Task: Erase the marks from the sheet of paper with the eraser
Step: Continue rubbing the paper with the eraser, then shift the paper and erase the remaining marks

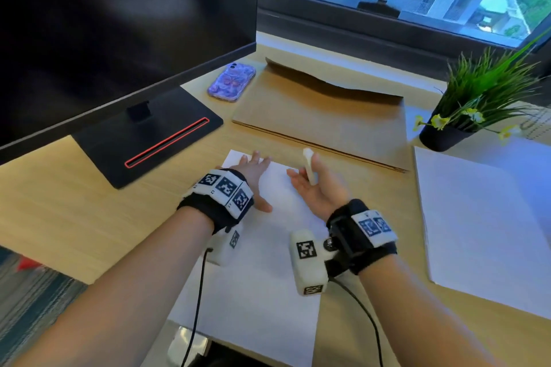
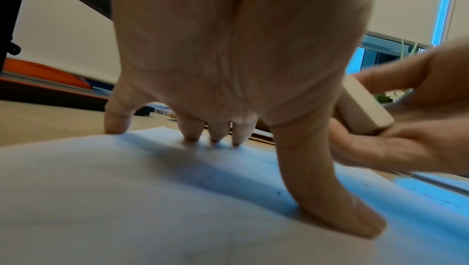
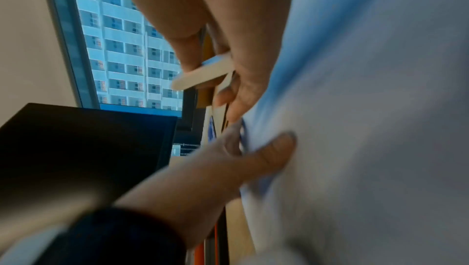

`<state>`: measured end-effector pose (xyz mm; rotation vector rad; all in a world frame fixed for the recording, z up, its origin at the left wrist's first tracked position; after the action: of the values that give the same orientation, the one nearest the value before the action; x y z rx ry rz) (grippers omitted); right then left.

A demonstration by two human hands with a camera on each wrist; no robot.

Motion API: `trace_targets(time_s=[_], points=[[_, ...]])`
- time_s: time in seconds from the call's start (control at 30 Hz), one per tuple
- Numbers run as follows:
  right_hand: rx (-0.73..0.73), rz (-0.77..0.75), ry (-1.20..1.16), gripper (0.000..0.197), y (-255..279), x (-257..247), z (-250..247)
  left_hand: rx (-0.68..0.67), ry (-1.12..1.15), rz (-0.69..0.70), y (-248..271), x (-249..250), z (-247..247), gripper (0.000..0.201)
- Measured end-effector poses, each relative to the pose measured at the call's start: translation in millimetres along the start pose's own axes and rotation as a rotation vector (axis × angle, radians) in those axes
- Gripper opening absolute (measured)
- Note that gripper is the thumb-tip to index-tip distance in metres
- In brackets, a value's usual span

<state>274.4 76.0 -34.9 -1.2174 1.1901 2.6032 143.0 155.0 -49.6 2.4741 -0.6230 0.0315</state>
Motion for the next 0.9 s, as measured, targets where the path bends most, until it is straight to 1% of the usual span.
trace_targets(time_s=[0.07, 0.1, 0.13, 0.17, 0.2, 0.27, 0.37, 0.4, 0.43, 0.47, 0.53, 0.57, 0.6, 0.63, 0.67, 0.7, 0.73, 0.77, 0.9], points=[[-0.161, 0.087, -0.014, 0.023, 8.6, 23.1, 13.9, 0.014, -0.006, 0.004, -5.5, -1.0, 2.8, 0.117], [-0.214, 0.118, -0.007, 0.025, 9.6, 32.3, 16.9, 0.023, -0.003, 0.010, -6.6, -1.2, 3.5, 0.115], [-0.227, 0.129, 0.002, 0.027, 9.8, 38.0, 17.6, 0.022, -0.003, -0.001, -4.8, -1.0, 3.0, 0.112], [-0.204, 0.121, -0.002, 0.030, 7.9, 39.5, 15.2, 0.022, -0.002, -0.012, -2.8, -0.6, 2.7, 0.111], [-0.150, 0.091, -0.024, 0.034, 5.4, 37.7, 10.8, 0.021, -0.011, -0.023, 0.6, 0.1, 1.7, 0.113], [0.047, -0.059, -0.052, 0.037, -2.8, 27.4, -8.2, 0.013, -0.041, -0.022, 8.1, 2.8, -1.1, 0.114], [0.494, -0.366, 0.102, 0.025, -9.0, 1.5, -42.4, 0.015, -0.035, -0.015, 8.0, 3.0, -0.1, 0.113], [0.577, -0.424, 0.100, 0.020, -8.3, -4.7, -48.7, 0.014, -0.033, -0.016, 6.6, 2.9, 0.5, 0.112], [0.585, -0.437, 0.069, 0.019, -7.2, -7.0, -50.7, 0.017, -0.030, -0.013, 7.0, 3.5, 0.1, 0.112], [0.510, -0.412, 0.002, 0.021, -5.2, -6.3, -47.2, 0.013, -0.029, -0.015, 6.8, 3.6, 0.1, 0.112], [0.234, -0.278, -0.138, 0.028, -0.9, 3.5, -27.5, 0.006, -0.026, -0.010, 6.2, 3.8, -0.2, 0.114], [0.096, -0.198, -0.142, 0.029, 1.8, 10.7, -14.0, 0.005, -0.019, -0.009, 5.5, 3.3, 0.1, 0.115], [-0.013, -0.126, -0.107, 0.027, 5.4, 18.6, -0.5, 0.004, -0.014, -0.012, 5.1, 2.4, 0.8, 0.116], [-0.072, -0.067, -0.067, 0.025, 4.7, 26.3, 8.2, 0.012, -0.008, -0.011, 5.3, 1.7, 1.6, 0.116], [-0.095, -0.028, -0.033, 0.025, 4.3, 32.0, 13.8, 0.018, -0.005, -0.011, 5.6, 1.2, 2.2, 0.116], [-0.086, -0.005, -0.026, 0.026, 2.2, 34.8, 14.8, 0.024, -0.002, -0.013, 6.2, 1.1, 2.8, 0.115], [-0.051, -0.005, -0.050, 0.028, -0.7, 34.0, 11.8, 0.028, -0.003, -0.017, 6.8, 1.3, 3.1, 0.114], [0.009, -0.041, -0.075, 0.029, -5.4, 31.0, 4.1, 0.031, -0.008, -0.021, 7.8, 1.8, 2.8, 0.114], [0.438, -0.352, -0.004, 0.031, -11.0, -4.3, -43.4, 0.027, -0.020, -0.029, 9.9, 3.1, 0.6, 0.113]])
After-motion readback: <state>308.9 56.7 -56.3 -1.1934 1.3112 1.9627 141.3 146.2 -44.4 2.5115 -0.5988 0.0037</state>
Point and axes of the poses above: each hand's wrist, its own y-axis away from the middle knuckle, its own z-axis out of the palm, x = y × z, the point moved 2 cm from there along -y, towards the middle knuckle, and after that the axes turned 8 degrees about x, right-handed, at the moved point
